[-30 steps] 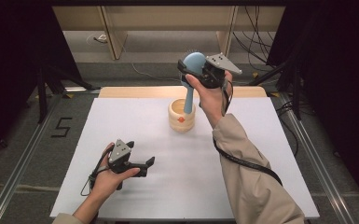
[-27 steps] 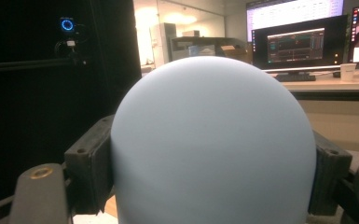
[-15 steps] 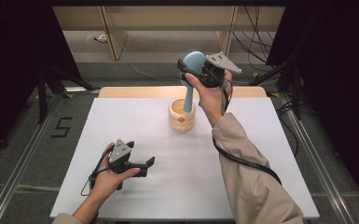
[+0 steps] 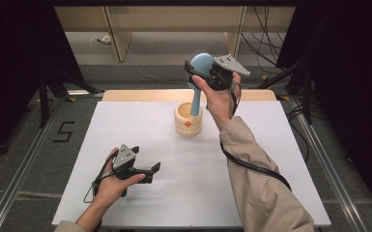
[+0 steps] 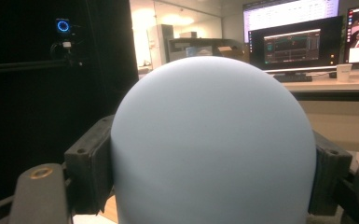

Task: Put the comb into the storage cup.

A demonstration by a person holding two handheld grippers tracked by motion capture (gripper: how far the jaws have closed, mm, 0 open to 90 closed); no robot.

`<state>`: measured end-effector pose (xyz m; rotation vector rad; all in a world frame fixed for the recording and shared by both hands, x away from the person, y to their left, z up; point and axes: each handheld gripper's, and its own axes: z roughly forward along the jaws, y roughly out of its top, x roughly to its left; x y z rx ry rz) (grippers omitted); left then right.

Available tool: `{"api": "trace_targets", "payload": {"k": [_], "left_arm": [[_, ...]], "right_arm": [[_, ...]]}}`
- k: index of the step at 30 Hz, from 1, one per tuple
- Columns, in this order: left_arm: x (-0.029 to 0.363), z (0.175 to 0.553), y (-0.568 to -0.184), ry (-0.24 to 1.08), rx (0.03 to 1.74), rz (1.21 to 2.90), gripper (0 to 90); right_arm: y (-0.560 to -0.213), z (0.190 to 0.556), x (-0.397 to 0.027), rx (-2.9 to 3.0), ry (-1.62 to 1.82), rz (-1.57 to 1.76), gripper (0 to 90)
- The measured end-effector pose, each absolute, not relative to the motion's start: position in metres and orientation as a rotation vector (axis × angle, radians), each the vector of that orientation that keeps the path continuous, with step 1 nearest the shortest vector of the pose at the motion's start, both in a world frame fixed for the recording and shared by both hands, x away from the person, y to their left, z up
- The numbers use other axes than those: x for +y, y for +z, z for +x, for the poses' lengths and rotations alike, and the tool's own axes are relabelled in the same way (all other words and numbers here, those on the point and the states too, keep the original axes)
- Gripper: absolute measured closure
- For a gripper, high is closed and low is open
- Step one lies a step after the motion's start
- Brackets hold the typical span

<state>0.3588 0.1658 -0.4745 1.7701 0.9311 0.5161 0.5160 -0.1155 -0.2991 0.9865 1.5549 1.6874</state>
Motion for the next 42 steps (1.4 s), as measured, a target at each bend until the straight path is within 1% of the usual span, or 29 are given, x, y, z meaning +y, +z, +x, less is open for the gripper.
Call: {"api": "trace_targets", "payload": {"k": [42], "left_arm": [[0.1652, 0.3587, -0.4749, 0.513, 0.933, 1.768, 0.0]], "right_arm": [[-0.3067, 0.5215, -0.1123, 1.536, 1.689, 0.993, 21.6]]}}
